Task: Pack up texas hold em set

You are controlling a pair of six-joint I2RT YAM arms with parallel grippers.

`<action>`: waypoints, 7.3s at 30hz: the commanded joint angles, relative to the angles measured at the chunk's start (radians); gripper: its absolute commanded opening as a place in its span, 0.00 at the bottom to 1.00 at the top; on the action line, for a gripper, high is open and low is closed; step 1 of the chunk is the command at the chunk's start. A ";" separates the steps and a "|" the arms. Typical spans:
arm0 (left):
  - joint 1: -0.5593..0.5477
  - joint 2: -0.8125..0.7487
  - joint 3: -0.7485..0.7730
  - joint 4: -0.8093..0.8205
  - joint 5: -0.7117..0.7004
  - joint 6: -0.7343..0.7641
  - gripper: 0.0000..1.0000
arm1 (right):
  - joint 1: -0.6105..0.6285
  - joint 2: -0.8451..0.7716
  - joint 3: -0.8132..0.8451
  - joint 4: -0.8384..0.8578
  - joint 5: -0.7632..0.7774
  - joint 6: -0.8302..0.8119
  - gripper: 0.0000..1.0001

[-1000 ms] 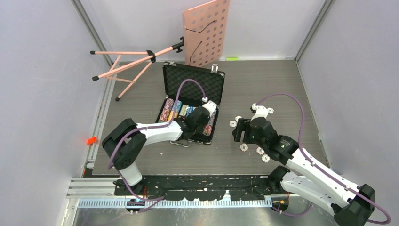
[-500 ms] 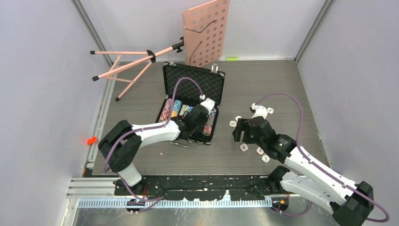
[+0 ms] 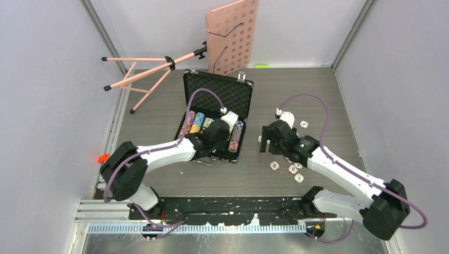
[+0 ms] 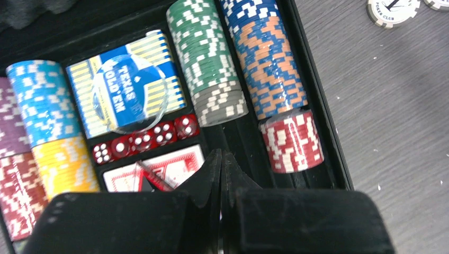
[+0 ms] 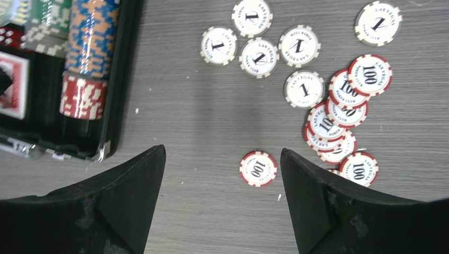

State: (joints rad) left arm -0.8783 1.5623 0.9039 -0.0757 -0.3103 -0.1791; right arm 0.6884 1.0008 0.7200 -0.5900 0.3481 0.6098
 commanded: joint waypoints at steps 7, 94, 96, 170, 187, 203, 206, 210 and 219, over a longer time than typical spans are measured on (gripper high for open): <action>0.033 -0.304 -0.172 0.054 0.033 -0.018 0.29 | -0.175 0.292 0.214 -0.112 0.014 -0.003 0.89; 0.033 -0.443 -0.352 0.262 0.327 -0.045 1.00 | -0.608 0.505 0.179 -0.157 -0.223 0.124 0.48; 0.033 -0.441 -0.352 0.263 0.327 -0.045 1.00 | -0.607 0.513 0.177 -0.154 -0.218 0.119 0.51; 0.033 -0.429 -0.342 0.252 0.334 -0.038 1.00 | -0.590 0.297 0.071 -0.260 -0.151 0.162 0.97; 0.033 -0.426 -0.343 0.260 0.340 -0.042 1.00 | -0.585 0.129 -0.053 -0.281 -0.168 0.613 1.00; 0.033 -0.433 -0.345 0.257 0.336 -0.039 1.00 | -0.564 0.276 -0.035 -0.124 -0.128 0.558 1.00; 0.033 -0.433 -0.344 0.257 0.336 -0.039 1.00 | -0.564 0.293 -0.020 -0.117 -0.123 0.531 1.00; 0.033 -0.436 -0.344 0.257 0.338 -0.039 1.00 | -0.564 0.325 -0.010 -0.115 -0.112 0.511 1.00; 0.033 -0.437 -0.343 0.255 0.336 -0.037 1.00 | -0.563 0.355 -0.051 -0.090 -0.146 0.516 0.91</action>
State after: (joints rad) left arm -0.8463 1.1374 0.5266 0.1520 0.0204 -0.2279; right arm 0.1207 1.3376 0.6930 -0.7227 0.1955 1.1194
